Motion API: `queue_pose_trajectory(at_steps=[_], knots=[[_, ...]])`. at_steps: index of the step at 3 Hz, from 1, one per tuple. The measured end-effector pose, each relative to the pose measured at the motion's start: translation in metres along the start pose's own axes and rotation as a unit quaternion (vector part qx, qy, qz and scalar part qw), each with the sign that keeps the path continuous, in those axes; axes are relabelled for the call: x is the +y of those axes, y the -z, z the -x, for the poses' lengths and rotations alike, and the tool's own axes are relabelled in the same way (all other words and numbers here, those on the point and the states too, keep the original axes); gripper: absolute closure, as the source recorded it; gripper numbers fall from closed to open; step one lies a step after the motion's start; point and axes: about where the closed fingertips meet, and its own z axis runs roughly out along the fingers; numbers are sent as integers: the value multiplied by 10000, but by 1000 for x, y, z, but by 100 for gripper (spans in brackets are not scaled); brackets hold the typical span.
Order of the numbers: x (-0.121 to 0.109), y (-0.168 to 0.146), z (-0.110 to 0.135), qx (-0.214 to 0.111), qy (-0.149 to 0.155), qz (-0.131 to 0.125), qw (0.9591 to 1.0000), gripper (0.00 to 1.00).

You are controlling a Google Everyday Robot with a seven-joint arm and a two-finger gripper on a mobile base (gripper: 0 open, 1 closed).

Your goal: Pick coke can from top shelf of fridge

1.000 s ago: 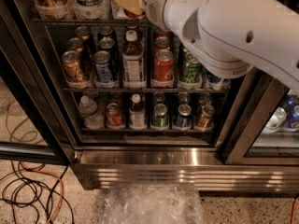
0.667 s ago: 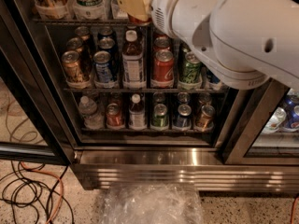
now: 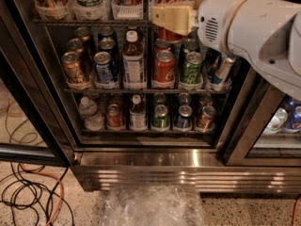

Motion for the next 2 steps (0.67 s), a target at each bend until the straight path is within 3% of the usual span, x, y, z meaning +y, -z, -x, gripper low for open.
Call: queue_pose_trajectory(at_steps=[1,2], knots=[[-27,35,-22,148,-280,295,9991,100],[-31,68,-40,231,-386,743,9962,100]])
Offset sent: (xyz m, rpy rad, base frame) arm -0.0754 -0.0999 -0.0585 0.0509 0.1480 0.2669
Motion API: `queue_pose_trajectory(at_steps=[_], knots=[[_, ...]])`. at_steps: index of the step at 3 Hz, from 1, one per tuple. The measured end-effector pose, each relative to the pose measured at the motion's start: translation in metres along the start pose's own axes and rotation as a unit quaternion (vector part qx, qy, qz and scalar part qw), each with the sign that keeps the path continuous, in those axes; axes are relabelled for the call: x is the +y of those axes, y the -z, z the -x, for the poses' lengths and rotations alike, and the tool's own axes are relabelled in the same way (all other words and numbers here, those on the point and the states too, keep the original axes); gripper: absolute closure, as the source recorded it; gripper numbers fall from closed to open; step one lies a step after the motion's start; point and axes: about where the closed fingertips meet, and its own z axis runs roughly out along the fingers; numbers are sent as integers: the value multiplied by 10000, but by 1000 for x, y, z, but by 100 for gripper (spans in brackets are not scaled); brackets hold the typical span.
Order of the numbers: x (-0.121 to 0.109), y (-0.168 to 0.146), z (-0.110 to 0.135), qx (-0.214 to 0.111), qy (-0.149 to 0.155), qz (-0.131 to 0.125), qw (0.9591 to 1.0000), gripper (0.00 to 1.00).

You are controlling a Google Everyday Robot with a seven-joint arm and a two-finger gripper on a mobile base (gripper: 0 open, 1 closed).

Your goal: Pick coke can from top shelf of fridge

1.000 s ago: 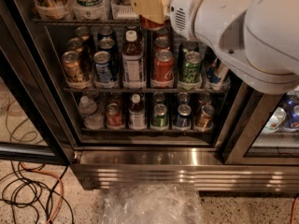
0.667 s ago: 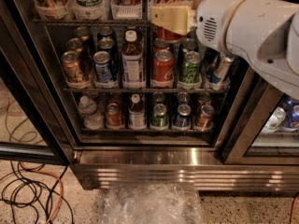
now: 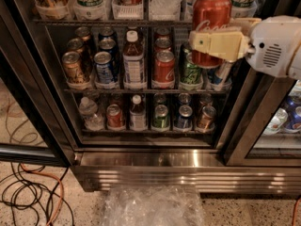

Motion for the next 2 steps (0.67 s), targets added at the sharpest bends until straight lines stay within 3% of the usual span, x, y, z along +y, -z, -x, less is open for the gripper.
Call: queue_pose_trajectory(at_steps=[1,2], knots=[[17,0,-2,71,20,292,9995,100],[17,0,-2,71,20,293,9995,100]])
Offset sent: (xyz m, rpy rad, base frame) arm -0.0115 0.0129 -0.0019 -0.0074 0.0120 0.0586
